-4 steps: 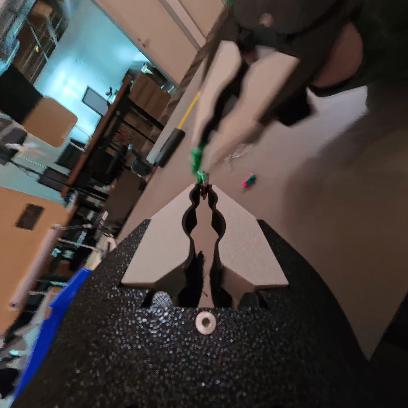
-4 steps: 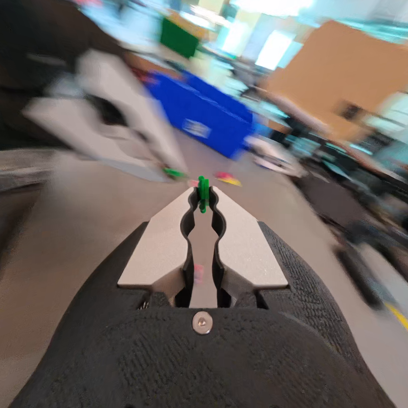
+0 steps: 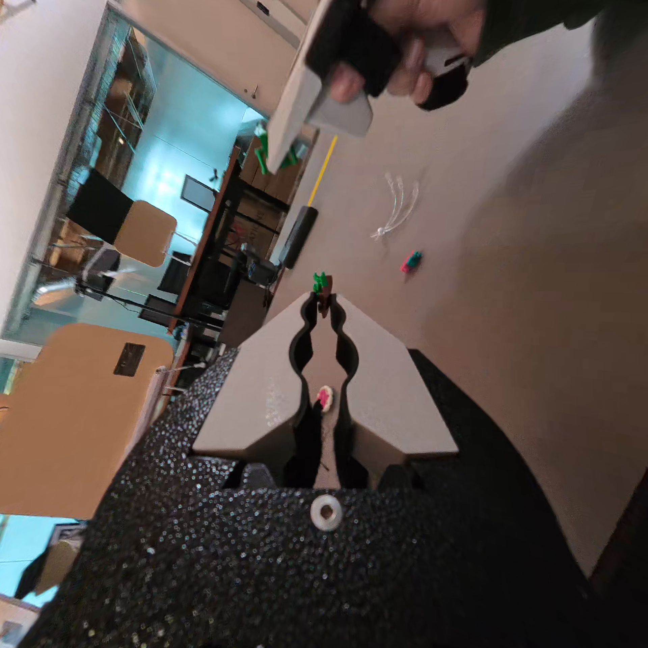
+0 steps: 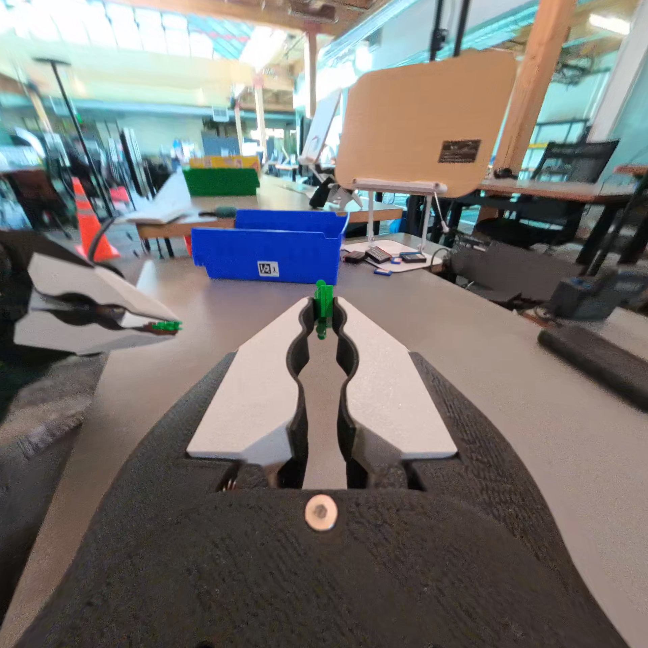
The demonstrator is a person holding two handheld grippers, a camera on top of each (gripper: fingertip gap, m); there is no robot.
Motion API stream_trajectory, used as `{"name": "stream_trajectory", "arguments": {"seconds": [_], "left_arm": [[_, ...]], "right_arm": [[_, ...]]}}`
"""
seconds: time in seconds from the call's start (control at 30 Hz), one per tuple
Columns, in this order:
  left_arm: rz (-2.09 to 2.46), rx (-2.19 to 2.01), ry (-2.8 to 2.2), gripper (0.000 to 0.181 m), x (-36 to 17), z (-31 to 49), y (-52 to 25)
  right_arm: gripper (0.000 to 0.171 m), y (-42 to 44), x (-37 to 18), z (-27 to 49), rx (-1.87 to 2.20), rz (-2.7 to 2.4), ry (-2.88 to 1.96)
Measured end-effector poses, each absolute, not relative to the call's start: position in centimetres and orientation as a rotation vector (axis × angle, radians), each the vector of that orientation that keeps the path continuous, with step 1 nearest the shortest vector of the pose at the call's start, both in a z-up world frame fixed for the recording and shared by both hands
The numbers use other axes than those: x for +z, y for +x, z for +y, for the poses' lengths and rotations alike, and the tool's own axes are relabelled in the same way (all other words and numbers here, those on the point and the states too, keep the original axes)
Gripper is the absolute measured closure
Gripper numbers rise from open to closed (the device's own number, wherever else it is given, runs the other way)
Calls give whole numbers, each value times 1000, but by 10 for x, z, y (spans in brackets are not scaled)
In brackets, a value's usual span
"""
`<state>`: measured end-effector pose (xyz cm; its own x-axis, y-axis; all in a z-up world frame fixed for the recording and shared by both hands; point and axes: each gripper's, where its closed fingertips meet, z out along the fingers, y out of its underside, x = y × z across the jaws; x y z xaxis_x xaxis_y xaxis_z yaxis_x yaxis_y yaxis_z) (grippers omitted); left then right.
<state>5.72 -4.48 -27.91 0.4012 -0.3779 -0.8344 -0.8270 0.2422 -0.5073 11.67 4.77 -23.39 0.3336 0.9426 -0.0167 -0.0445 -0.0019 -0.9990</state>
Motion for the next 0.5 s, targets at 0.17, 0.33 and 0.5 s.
{"name": "stream_trajectory", "arguments": {"seconds": [0.17,0.33,0.5], "left_arm": [[1053,255,-1483,176,-269,-29,38],[998,122,-1504,176,-261,-32,32],[964,-27,-1499,176,-259,-36,34]], "right_arm": [[164,101,-241,32,993,-1014,-1282],[164,93,-242,18,1002,-1069,-1225],[163,75,-304,-5,957,-1459,-1434]]}}
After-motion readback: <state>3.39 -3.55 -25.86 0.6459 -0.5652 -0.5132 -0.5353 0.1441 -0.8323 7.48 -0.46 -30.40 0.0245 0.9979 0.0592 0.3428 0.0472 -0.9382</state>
